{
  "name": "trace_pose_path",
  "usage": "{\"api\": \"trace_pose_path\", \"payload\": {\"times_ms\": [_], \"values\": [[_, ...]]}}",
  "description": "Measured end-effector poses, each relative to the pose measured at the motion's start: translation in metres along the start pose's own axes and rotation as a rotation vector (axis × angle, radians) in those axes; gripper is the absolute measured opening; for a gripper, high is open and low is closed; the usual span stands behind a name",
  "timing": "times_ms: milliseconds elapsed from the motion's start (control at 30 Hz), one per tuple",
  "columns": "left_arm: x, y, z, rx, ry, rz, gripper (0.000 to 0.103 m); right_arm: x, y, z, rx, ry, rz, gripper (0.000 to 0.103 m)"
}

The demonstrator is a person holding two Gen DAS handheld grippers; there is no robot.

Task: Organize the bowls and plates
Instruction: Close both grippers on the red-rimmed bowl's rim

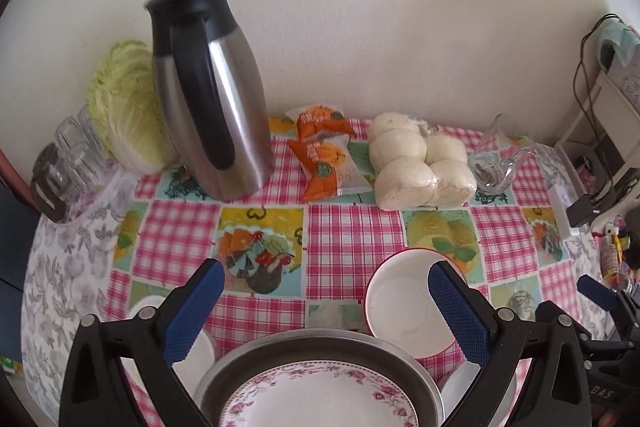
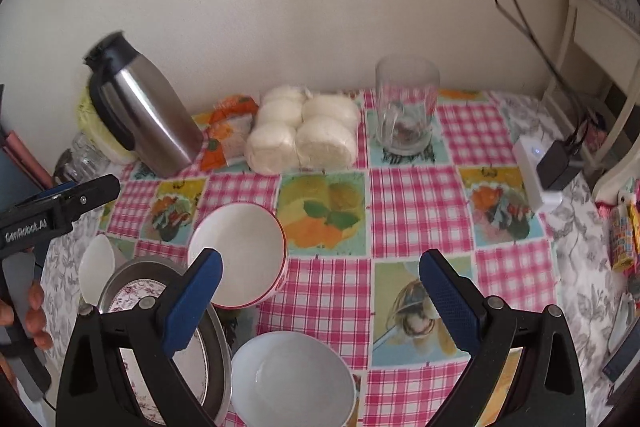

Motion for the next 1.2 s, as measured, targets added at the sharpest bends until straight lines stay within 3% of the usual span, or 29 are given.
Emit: {"api": "trace_pose_path", "payload": {"times_ms": [67,167,333,400,500,833,1200], "values": [[-0.003,-0.005,0.019,0.038,-0.026,-0.023,0.102,0.004,-0.002,0.015,0.019,-0.01,-0.007,0.094],[-0.008,-0.01,0.046,0.092,-0.057,-0.034,0.093,0.007,-0.008,0.039,0.076,-0.008,0.012,0.069],[-0.015,-0.012,0.075,0.155,-0.085,-0.034,0.08,0.014,-0.016,0.07,0.139,-0.011,0.013,0.047],[-0.019,-0.014,0.085,0.187,-0.084,-0.019,0.072,0.016,-0.018,0.078,0.153,-0.014,0.007,0.033],[-0.021,-0.02,0.098,0.237,-0.072,-0.003,0.051,0.02,-0.018,0.086,0.165,-0.003,0.006,0.025],[-0.043,-0.027,0.124,0.283,-0.12,0.019,0.015,0.034,-0.024,0.108,0.201,0.0,-0.018,0.015],[-0.06,-0.029,0.123,0.259,-0.147,0.024,0.011,0.019,-0.022,0.102,0.179,-0.004,0.015,0.013]]}}
Point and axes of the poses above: each gripper's, at about its wrist camera, not at the fingertips, and z roughly the way its jaws point, x to its left, y to its top, the point moved 5 cm from there along z, roughly the way its jaws point, and after that the axes turned 14 degrees about z, right-handed, at the moved point
